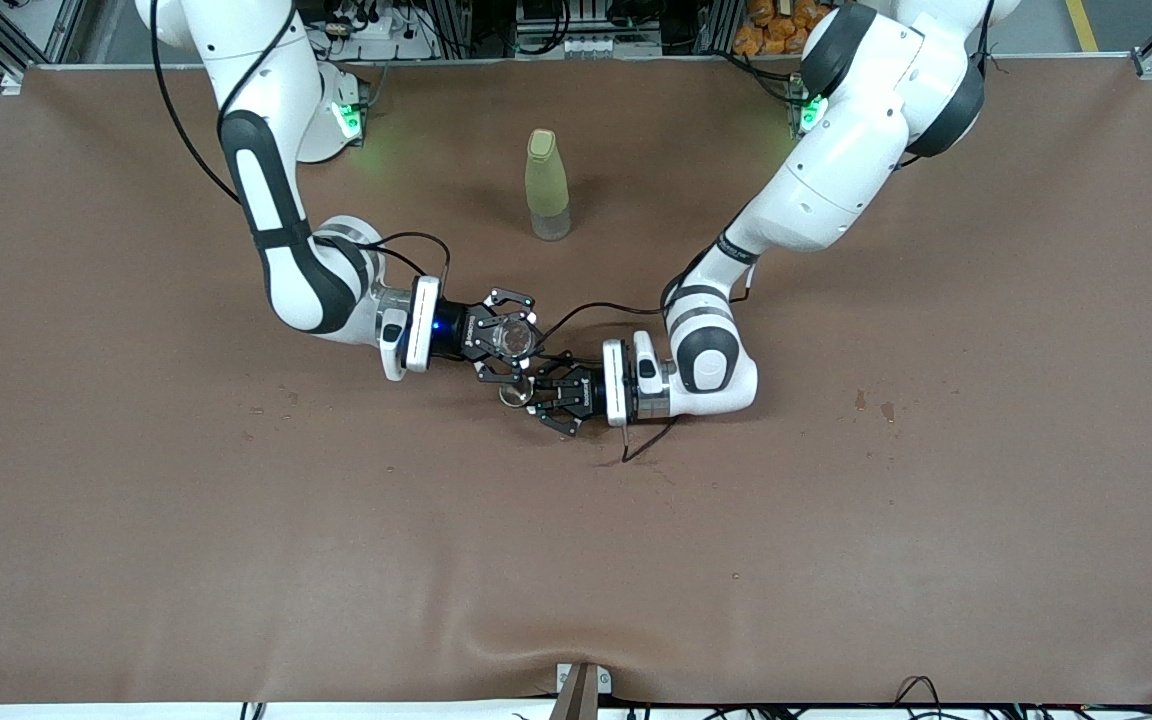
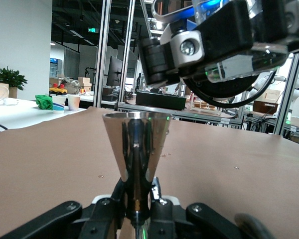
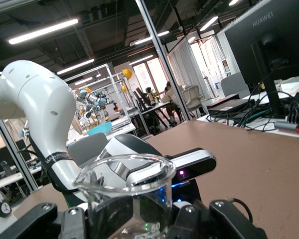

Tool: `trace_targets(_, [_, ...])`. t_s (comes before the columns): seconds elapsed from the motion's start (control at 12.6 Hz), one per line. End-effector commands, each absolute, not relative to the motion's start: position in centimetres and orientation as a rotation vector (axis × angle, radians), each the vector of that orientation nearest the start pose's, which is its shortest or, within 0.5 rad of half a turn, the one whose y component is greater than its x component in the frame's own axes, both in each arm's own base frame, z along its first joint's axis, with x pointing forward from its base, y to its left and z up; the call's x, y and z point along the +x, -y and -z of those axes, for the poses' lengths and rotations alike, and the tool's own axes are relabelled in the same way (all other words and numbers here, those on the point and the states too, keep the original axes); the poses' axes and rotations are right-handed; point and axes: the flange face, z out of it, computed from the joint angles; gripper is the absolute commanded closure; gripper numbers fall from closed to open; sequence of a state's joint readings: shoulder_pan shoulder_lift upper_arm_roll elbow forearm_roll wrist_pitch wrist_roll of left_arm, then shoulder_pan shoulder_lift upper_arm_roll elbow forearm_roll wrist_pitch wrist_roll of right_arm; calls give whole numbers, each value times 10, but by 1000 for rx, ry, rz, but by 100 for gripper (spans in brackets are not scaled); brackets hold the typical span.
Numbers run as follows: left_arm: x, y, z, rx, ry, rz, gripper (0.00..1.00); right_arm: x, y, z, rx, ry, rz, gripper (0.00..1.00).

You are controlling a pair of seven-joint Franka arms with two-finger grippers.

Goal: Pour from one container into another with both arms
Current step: 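Tilt the beaker with the right gripper to pour into the jigger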

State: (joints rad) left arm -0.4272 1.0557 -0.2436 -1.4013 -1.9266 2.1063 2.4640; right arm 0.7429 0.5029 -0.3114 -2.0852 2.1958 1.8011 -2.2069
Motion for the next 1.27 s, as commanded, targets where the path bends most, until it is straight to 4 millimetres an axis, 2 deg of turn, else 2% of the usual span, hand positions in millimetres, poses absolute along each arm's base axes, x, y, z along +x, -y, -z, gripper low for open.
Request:
trace_targets(0.0, [567,456,-111,1325,1099,-1161,100,511,-320,-231,-1472,722,1012,100])
trace_targets(0.56, [569,456,-116,1320,1102,-1167,100,508,-321,-238,-1500,575,856,100])
trace_targets(0.79, [578,447,-121,1322,1105,-1186,100,507,-320,-240,-1514,496,780,100])
trace_targets(1.19, [577,449,-121,1318,1103,-1185,100,504,-324,-244,-1522,423,683,100])
